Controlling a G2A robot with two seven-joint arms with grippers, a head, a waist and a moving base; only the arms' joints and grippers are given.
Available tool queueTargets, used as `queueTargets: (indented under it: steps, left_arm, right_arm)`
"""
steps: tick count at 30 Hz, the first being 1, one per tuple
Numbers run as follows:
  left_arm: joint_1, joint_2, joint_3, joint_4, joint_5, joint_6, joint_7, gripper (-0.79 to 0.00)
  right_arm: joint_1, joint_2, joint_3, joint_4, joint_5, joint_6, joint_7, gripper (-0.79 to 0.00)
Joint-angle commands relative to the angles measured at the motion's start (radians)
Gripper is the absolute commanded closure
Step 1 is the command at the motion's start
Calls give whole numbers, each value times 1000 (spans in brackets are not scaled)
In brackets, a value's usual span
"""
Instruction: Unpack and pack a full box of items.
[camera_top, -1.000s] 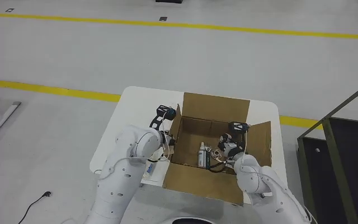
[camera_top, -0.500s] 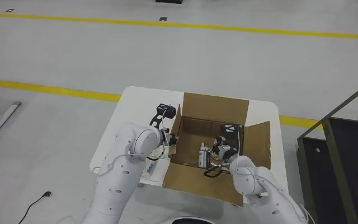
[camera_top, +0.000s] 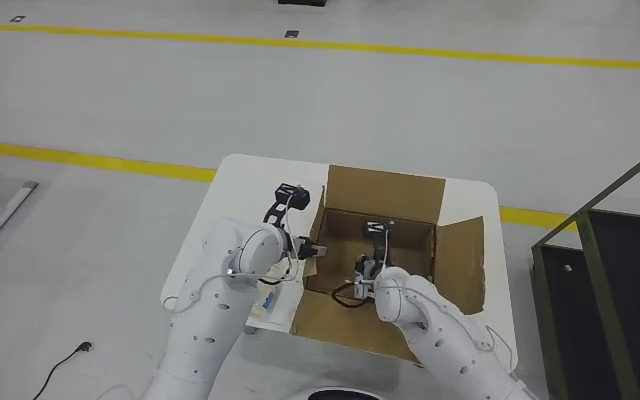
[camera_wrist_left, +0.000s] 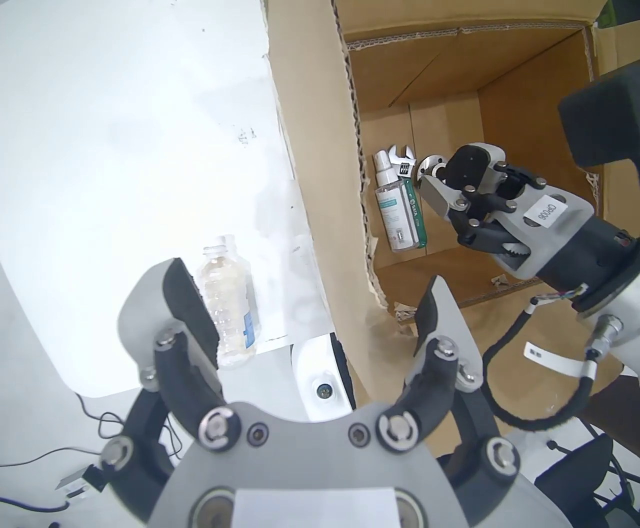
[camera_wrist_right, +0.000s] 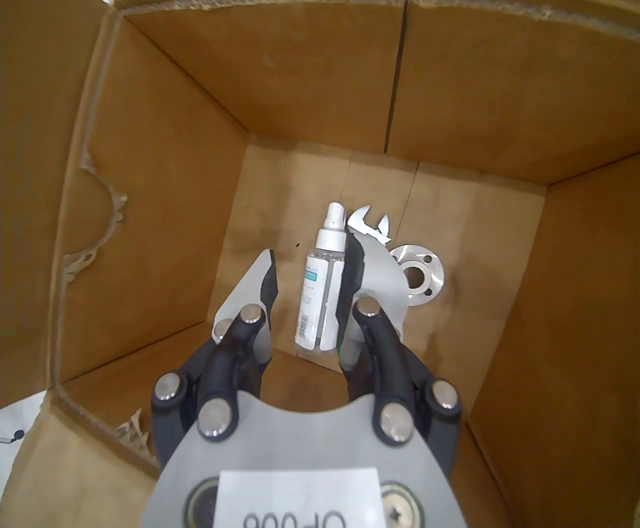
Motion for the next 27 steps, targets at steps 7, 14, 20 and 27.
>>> queueTargets:
  steps: [7,14,20,27]
  left_arm:
    - [-9,6,5,11,0,8,4,-785]
    - [-16,10,8,17,-1,15,7,-785]
    - [-20,14,10,26,-5,16,16,-785]
    - [-31,19,17,33,-6,14,21,-785]
  right_arm:
    - [66,-37,-48,160,41,-20,-12,-320]
    - [108,-68,-80,259,68,-29,-27,-348]
    - [136,-90,-109,321,63,-45,-23,-348]
    - [155,-111,-119,386,75,-48,-34,-416]
